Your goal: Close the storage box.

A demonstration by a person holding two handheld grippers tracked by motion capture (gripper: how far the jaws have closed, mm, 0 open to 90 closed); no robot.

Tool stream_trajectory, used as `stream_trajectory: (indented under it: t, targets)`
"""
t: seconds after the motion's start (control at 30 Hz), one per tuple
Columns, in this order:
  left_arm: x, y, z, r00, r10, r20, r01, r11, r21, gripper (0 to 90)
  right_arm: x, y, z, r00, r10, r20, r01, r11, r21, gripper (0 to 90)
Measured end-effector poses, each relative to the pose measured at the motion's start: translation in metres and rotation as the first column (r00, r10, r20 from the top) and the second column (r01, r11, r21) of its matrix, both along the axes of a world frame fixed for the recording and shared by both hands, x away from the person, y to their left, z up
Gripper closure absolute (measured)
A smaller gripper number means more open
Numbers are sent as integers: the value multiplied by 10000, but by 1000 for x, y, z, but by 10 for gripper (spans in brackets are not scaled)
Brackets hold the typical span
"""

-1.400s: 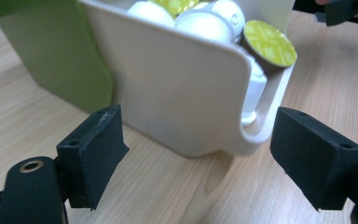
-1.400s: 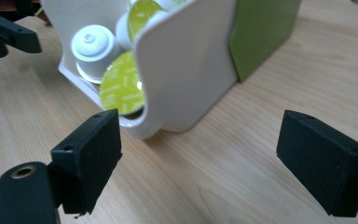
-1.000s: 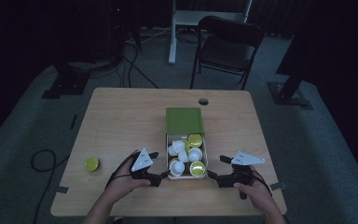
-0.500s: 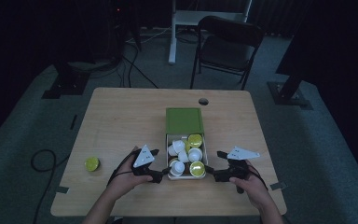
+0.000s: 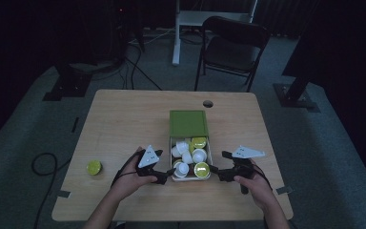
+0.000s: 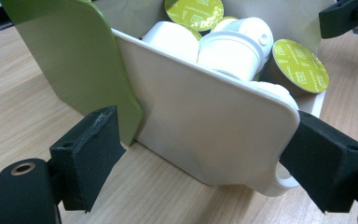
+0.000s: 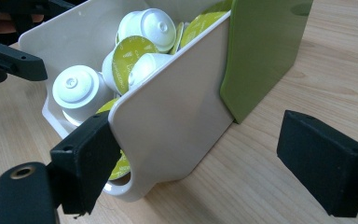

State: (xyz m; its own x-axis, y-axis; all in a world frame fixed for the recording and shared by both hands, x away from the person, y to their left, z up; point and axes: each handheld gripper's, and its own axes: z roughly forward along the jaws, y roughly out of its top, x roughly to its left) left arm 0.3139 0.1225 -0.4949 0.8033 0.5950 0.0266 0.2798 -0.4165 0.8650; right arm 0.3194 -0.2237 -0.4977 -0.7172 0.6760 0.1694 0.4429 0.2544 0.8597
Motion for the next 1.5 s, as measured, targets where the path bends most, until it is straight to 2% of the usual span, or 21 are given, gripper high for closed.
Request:
stream_trajectory:
  t: [0.27, 0.83, 1.03, 1.27, 1.5]
  targets:
    - [5, 1, 0, 10000, 80, 4, -80, 10000, 18, 152, 4, 2, 0, 9999, -104, 29, 104, 9999, 7, 131]
    - [20, 5, -1, 9990, 371, -257, -373, 9993, -89, 152, 15, 6, 1, 9999, -149, 5, 149, 9999, -77, 131]
    - [24, 6, 0, 9984, 521, -215, -523, 9986, -102, 152, 18, 7, 1, 9999, -142, 5, 142, 9999, -97, 132]
    - [28, 7, 2, 9980, 574, -248, -579, 9981, -205, 152, 23, 8, 2, 9996, -268, -72, 269, 9996, 126, 131]
    - [34, 7, 4, 9974, 668, -263, -673, 9975, -205, 152, 30, 9, 5, 9995, -325, 5, 325, 9995, -45, 128]
